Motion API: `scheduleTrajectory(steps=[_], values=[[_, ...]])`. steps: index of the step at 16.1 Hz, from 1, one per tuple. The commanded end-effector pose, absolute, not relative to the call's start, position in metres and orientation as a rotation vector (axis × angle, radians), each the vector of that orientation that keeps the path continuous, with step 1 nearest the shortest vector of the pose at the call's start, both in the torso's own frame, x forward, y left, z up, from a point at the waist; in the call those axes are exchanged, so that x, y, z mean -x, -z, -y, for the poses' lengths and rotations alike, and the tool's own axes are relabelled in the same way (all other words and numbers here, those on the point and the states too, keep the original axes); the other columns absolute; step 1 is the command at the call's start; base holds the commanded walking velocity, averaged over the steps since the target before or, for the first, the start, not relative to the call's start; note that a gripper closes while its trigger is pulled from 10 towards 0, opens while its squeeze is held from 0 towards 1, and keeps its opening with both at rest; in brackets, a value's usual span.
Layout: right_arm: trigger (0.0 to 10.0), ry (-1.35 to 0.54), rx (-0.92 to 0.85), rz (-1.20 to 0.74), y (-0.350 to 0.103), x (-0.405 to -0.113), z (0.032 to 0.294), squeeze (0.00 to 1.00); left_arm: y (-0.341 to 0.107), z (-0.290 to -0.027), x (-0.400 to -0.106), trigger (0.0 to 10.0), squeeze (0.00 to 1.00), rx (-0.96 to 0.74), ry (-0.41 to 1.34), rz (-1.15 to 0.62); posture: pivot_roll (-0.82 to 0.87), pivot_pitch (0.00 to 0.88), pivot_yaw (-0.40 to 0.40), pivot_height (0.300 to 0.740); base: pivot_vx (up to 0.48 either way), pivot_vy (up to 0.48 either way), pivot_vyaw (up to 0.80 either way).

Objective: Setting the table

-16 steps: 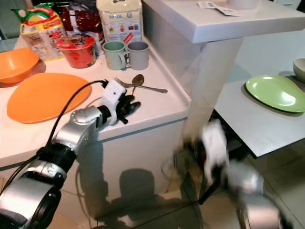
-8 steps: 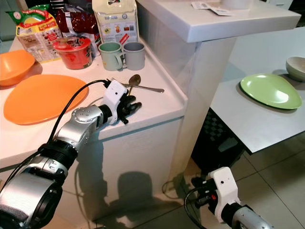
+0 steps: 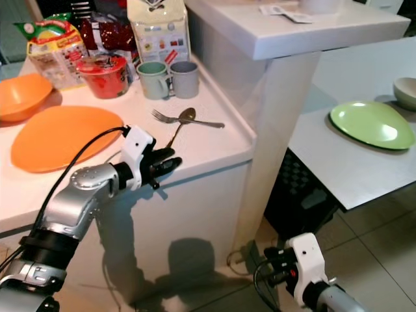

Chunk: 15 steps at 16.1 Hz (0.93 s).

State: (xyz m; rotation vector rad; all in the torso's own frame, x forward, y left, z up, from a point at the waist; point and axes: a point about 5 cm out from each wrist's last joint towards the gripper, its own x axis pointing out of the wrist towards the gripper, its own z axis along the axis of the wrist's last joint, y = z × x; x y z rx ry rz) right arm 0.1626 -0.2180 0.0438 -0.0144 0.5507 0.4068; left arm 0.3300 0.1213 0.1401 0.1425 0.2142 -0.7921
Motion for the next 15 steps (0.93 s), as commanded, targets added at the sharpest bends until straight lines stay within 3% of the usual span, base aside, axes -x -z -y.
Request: scheduleTrajectory(steps=[1,2,8,15], values=[[10.0,-0.417,0.024,-0.548,-0.042,-0.165,0.217,0.0,-0.162,-0.122,-0.335,10.0,0.0,-0.168,0.767,-0.149,-0.05,0.006,0.039,0.74,0.0,0.0,0.0],[10.0,-0.428,0.02,-0.541,-0.042,-0.166,0.214,0.0,-0.189,-0.12,-0.344,10.0,0.0,-0.174,0.739,-0.066,-0.06,0.005,0.04,0.74,0.0,0.0,0.0],[10.0,-0.431,0.014,-0.553,-0.036,-0.163,0.213,0.0,-0.233,-0.108,-0.34,10.0,0.0,-0.182,0.786,0.057,-0.06,0.005,0.043,0.74,0.0,0.0,0.0],[10.0,-0.441,0.0,-0.54,-0.036,-0.162,0.212,0.0,-0.191,-0.101,-0.377,10.0,0.0,-0.212,0.704,-0.079,-0.11,0.031,0.045,0.74,0.0,0.0,0.0]])
